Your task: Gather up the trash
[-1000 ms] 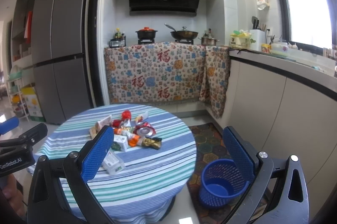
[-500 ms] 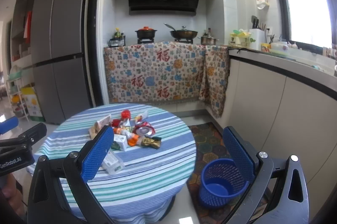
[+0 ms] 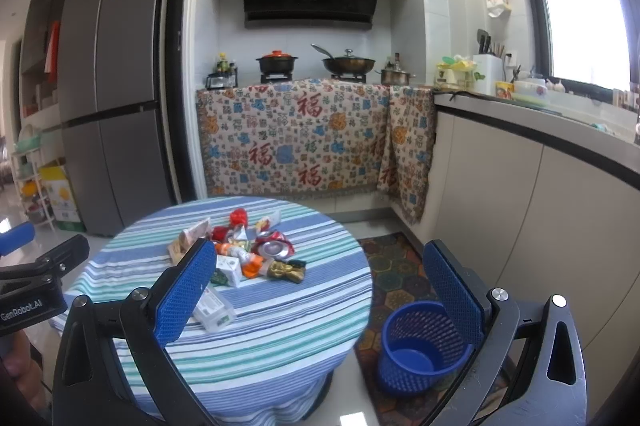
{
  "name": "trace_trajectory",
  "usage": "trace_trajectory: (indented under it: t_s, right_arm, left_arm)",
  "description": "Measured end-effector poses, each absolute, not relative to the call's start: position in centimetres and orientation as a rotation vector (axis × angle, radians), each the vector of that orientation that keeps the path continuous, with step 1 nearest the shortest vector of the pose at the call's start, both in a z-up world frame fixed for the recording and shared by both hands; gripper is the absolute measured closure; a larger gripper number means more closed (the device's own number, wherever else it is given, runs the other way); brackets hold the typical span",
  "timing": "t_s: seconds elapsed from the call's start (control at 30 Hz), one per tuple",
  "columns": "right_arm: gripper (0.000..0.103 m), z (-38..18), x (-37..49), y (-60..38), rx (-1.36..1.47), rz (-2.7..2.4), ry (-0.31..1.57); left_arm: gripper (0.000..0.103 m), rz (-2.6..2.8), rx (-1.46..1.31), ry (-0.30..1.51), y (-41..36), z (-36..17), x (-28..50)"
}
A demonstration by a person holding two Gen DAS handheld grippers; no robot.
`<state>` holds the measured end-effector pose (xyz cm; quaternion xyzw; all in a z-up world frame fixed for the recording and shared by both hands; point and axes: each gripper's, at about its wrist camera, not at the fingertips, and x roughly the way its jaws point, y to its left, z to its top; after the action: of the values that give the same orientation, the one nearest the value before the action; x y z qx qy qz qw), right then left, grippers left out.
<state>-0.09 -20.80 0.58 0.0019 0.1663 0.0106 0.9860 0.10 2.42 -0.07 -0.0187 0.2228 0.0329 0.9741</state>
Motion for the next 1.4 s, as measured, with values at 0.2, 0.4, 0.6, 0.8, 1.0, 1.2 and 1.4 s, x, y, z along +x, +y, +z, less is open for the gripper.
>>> trace_trajectory:
  t_s: [0.2,0.4,0.6,0.8,1.0,1.2,1.4]
  right_arm:
    - [0.000,0.5,-0.1,-20.9,0.006,0.019,0.336]
    - [0.000,0.5,-0.1,-20.9,0.005,0.012,0.331]
    - [0.000,0.4,0.1,-20.8,0.007,0.005,0.332]
    - [0.000,0.3,0.4,-21.0,0.011,0.000,0.332]
    - [0.000,0.0,0.7,-21.6,0.021,-0.008,0.336]
    - [0.000,-0.9,1.4,-22.4,0.037,-0.011,0.354]
    - [0.000,-2.2,2.8,-22.9,0.037,-0.007,0.371]
  left_arm:
    - [0.000,0.070,-0.034,0.455,2.5,-0.3,0.3]
    - [0.000,0.069,-0.034,0.456,2.6,-0.4,0.4]
    - [0.000,0.069,-0.031,0.462,2.4,-0.5,0.4]
    - [0.000,0.076,-0.027,0.474,2.2,-0.7,0.7]
    - [0.000,0.076,-0.015,0.492,1.5,-1.2,1.3]
    - [0.000,0.065,0.001,0.541,0.3,-2.4,2.7]
    - [0.000,0.071,0.003,0.604,-0.8,-4.5,4.8]
